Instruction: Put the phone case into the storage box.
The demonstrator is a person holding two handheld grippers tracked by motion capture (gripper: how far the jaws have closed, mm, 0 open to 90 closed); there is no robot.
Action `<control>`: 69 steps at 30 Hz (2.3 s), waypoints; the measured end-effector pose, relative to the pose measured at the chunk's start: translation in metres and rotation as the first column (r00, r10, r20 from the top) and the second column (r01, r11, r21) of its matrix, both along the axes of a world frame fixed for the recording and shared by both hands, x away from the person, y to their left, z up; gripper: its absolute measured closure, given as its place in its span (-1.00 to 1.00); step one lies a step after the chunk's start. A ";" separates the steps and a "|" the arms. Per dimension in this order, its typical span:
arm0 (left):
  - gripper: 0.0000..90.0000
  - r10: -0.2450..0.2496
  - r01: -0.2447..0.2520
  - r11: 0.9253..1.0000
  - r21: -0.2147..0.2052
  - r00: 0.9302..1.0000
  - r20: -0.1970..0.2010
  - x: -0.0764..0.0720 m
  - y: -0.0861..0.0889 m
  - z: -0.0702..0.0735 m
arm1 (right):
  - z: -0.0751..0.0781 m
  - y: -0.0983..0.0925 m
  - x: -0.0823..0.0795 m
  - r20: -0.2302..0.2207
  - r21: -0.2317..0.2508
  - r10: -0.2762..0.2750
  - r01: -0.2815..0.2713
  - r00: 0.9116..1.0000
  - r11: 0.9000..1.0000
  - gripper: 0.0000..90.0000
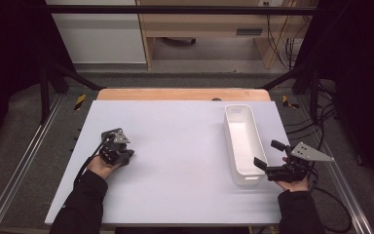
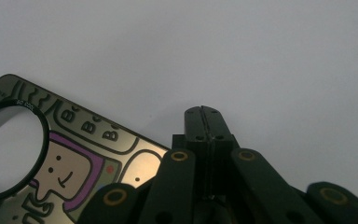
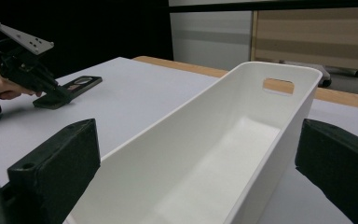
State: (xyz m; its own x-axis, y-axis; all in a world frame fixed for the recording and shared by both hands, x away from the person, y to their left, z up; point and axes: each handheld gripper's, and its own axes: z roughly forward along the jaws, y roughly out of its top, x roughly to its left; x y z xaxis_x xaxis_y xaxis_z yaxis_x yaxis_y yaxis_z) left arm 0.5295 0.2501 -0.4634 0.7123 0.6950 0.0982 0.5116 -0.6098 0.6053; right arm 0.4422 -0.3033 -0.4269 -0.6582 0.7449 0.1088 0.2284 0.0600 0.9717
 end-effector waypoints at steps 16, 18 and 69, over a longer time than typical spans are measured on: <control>0.98 -0.009 0.009 1.000 0.019 1.000 0.003 -0.016 0.008 0.003 | 0.000 0.000 0.000 0.000 0.001 0.001 -0.001 1.000 1.000 -1.00; 0.98 -0.008 0.008 1.000 0.020 1.000 0.003 -0.017 0.009 0.004 | 0.000 0.000 0.000 0.001 0.001 0.001 -0.001 1.000 1.000 -1.00; -0.63 0.315 -0.300 0.938 -0.171 0.947 0.067 -0.028 0.055 0.035 | 0.000 0.000 0.000 0.001 0.006 0.006 -0.006 1.000 1.000 -1.00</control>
State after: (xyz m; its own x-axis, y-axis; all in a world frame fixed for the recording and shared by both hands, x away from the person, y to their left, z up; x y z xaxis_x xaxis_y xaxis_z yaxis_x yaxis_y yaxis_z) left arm 0.5018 0.3052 -0.4280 0.4541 0.8906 0.0255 0.5970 -0.3255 0.7332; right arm 0.4419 -0.3036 -0.4267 -0.6628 0.7403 0.1124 0.2272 0.0557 0.9723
